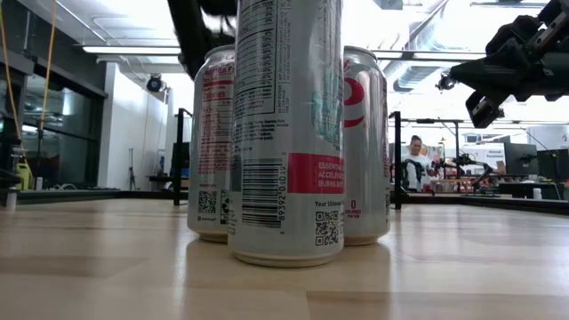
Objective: Place canned beverage on shelf
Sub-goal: Put the top white soda can aligned with the other white soda can on the shelf
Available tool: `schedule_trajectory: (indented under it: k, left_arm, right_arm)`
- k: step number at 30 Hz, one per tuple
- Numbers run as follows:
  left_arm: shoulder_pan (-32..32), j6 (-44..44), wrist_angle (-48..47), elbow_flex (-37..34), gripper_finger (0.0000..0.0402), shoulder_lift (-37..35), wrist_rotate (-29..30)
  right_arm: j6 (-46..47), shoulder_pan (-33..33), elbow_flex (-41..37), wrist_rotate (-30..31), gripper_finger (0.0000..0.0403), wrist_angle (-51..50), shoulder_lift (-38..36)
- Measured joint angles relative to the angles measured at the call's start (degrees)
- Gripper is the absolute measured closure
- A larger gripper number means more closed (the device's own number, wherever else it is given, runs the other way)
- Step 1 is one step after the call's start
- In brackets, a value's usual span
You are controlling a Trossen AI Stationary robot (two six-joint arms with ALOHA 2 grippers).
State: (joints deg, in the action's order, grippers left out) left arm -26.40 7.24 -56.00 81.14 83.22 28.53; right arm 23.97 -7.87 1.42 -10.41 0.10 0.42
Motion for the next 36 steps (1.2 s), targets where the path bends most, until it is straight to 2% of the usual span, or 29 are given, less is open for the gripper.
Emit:
schedule_trajectory:
  k: [5,9,12,16,20,27,32,36]
  left_arm:
    - [4.25,-6.28,2.82,-0.13,0.0401,-13.01,-10.62]
    - [5.53,-9.35,15.35,-5.8,0.04,-22.39,-23.07]
    - [5.62,-11.68,23.47,-11.29,0.0394,-25.99,-28.8]
    - [5.92,-12.84,29.24,-15.56,0.037,-25.06,-32.91]
    - [7.75,-8.62,33.35,-15.7,0.0326,-20.93,-37.16]
    - [10.94,0.66,31.56,-10.33,0.0204,-14.41,-37.43]
    - [11.52,0.05,30.3,-6.83,0.011,-11.4,-37.02]
    - [11.52,-0.93,26.51,-4.21,0.0061,-9.19,-37.02]
  right_arm:
    - [0.0,0.0,-0.01,0.02,0.0402,0.0,-0.01]
    - [0.0,-0.01,0.0,0.0,0.0402,-0.01,-0.01]
    - [0.0,0.01,0.0,0.01,0.0402,0.0,0.0]
    - [0.0,0.0,0.0,0.02,0.0402,0.0,0.01]
    - [0.0,0.0,0.01,0.0,0.0402,0.01,-0.01]
    - [0.0,-0.01,0.01,0.02,0.0402,0.0,-0.01]
    - [0.0,0.0,0.01,0.0,0.0402,0.02,-0.01]
    - [0.0,0.0,-0.01,0.02,0.0402,0.01,-0.01]
